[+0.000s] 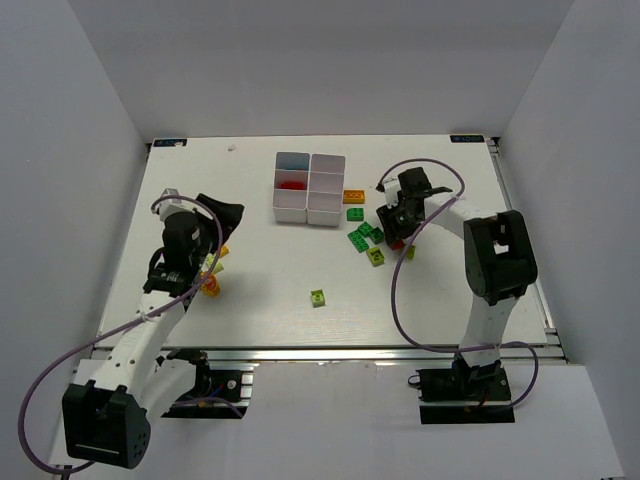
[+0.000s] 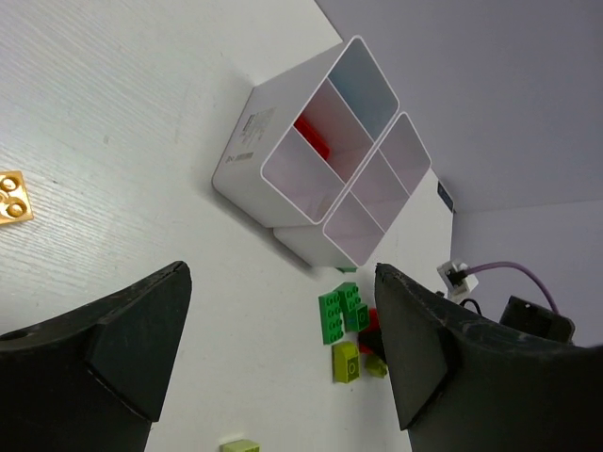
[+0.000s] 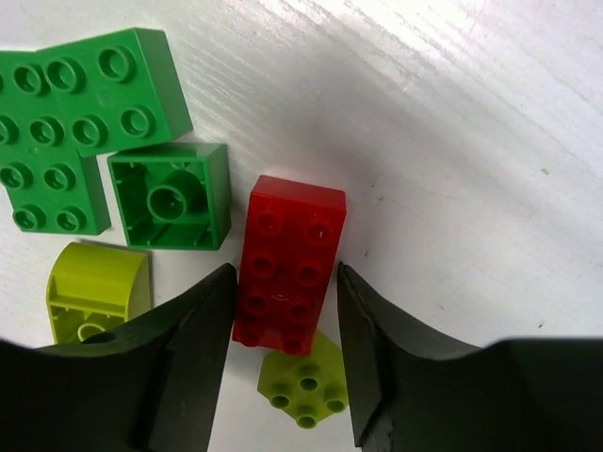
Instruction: Sort the legos into containers by color
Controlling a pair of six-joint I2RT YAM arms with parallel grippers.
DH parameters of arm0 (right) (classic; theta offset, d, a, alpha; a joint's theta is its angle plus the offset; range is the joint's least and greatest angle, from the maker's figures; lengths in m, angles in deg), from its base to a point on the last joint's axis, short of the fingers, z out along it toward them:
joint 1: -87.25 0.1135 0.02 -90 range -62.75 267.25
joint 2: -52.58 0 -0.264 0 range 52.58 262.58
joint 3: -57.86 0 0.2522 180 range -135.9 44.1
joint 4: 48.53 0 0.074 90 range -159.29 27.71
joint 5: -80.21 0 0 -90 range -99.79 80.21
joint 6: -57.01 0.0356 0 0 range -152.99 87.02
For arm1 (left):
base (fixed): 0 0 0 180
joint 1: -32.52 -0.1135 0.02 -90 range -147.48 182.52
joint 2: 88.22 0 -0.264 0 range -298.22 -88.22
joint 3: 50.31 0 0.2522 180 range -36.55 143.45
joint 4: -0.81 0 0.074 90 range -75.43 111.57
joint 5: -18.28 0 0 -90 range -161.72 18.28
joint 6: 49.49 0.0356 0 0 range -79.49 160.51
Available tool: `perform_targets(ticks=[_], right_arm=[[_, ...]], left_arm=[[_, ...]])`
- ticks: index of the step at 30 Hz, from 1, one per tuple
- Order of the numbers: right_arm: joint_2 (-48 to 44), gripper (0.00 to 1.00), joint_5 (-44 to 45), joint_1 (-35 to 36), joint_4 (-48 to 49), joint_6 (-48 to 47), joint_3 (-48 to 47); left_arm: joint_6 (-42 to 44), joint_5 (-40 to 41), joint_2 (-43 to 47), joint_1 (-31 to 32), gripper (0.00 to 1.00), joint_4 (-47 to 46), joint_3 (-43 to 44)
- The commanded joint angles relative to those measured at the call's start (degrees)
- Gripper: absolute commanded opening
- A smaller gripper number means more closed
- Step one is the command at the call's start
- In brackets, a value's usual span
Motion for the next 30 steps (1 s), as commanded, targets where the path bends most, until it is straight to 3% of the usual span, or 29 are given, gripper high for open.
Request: perform_targets(ticks=[1, 7, 8, 10, 12, 16, 19, 25, 30], right_arm=[[0.83, 0.51, 2.35, 0.89, 2.49, -0.04, -0.31], [-2.06, 0.26, 2.17, 0.63, 3.19, -1.71, 0.57], [-4.24, 0.13, 0.87, 0.45, 3.63, -1.8, 0.57], [-7.07, 0.06, -0.98, 0.1, 5.73, -3.02, 1.36], [-11.46, 0.01, -8.17, -0.34, 6.45, -7.67, 2.24], [-17.35, 0.0, -27.75, -0.51, 1.99, -20.32, 1.98], [-18.67, 0.0, -34.11, -0.25, 1.09, -23.76, 1.46], [-19.03, 0.0, -38.78, 3.78, 1.35, -25.52, -0.48], [-19.56, 0.0, -37.21, 8.36, 3.72, -25.88, -1.1]], left_arm=[[-0.47, -4.07, -1.21, 0.06, 0.88, -3.39, 1.85], [-3.99, -14.26, -4.63, 0.06, 0.88, -12.26, -0.34], [-5.04, -16.97, -5.86, 0.06, 0.88, -14.62, -0.61], [-5.92, -19.79, -7.53, 0.15, 0.88, -16.83, -0.96], [-7.15, -24.71, -10.34, 0.15, 0.88, -20.95, -1.14], [-8.56, -32.01, -15.35, 0.76, 0.88, -28.69, -0.09], [-7.86, -35.44, -18.43, 1.73, 0.88, -28.7, 2.45], [-5.75, -38.35, -22.21, 4.8, 0.88, -29.14, 6.33], [-4.26, -39.23, -25.2, 8.76, 0.87, -28.01, 8.97]])
